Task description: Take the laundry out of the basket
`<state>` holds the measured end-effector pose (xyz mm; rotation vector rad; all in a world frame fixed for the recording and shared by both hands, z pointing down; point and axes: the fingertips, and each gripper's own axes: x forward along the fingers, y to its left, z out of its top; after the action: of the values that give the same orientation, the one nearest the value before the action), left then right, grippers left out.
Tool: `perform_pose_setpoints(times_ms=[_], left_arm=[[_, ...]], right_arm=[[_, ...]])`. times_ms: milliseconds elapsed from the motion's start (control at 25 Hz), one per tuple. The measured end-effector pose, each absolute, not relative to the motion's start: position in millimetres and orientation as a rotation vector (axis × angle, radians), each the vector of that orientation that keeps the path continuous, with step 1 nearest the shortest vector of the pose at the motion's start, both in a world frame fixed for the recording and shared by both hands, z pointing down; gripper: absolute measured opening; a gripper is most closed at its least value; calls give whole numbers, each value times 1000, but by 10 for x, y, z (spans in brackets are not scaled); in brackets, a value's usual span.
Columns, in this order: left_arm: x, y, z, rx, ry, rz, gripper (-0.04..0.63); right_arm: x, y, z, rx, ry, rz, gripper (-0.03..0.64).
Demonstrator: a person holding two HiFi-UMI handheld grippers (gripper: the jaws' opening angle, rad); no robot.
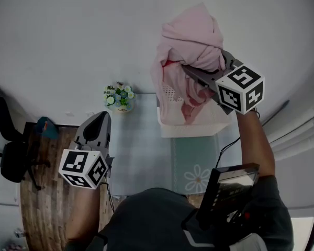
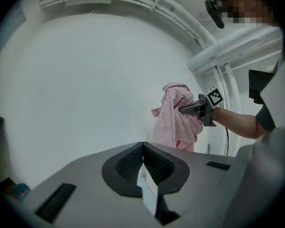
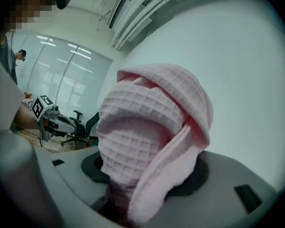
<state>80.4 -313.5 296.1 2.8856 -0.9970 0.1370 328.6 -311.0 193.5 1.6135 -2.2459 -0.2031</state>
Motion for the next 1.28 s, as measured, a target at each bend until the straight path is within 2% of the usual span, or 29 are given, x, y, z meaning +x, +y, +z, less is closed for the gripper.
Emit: perform_pose_setpoints(times_ms=[240, 560, 800, 1040, 1280], left_arm=[[746, -3009, 3074, 2896, -1098, 103, 8], [-244, -3183, 2702, 2833, -1265, 33, 8], [-228, -3009, 2809, 2810, -1383, 11, 8], [-1221, -2936, 2680, 2742, -1523, -64, 8], [-1200, -2909, 2198, 2677, -1673, -106, 8]], right_arm=[[3086, -3011, 1707, 1608, -2376, -308, 299], [1839, -3356, 976, 1441, -2502, -438, 301], [1757, -3326, 960, 1321, -2621, -504, 301], [620, -3372, 1119, 1193, -2713, -471, 302], [532, -3349, 1238, 1154, -2784, -353, 305]])
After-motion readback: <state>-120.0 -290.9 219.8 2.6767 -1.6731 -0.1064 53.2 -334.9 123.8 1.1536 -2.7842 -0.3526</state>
